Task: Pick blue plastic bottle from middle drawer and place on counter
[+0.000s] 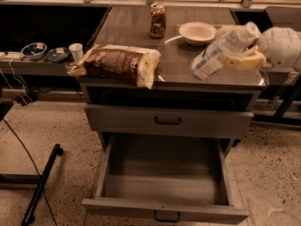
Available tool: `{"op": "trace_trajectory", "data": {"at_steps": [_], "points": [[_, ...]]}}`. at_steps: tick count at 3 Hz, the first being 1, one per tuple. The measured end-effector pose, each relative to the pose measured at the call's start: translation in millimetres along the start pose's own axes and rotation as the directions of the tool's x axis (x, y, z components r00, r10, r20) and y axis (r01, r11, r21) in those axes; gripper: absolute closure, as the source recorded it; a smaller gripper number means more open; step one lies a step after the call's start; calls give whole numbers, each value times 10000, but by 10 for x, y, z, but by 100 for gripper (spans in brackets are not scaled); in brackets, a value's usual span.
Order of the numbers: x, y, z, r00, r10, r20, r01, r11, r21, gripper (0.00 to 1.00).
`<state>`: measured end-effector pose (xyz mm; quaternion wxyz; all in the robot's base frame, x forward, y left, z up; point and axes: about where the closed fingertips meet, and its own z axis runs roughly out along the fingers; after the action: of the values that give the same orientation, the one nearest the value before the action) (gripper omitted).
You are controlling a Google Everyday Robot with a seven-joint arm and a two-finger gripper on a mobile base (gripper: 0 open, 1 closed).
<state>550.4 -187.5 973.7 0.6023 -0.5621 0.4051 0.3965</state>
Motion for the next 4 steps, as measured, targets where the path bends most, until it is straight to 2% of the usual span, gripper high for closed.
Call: {"op": "trace_trajectory", "data": {"at_steps": [1,2,3,4], "points": [[-128,-551,-204,9946,936,-437,-879,9890,1191,100],[-24,-952,-428,9677,2146,-1323,-1806,9562,2305,100],[199,-1098,-557,9118,3456,-2219,-2729,9136,3014,100],[453,-1121,-599,8553,4373,-2779,-3422,8795,3307,100]]}}
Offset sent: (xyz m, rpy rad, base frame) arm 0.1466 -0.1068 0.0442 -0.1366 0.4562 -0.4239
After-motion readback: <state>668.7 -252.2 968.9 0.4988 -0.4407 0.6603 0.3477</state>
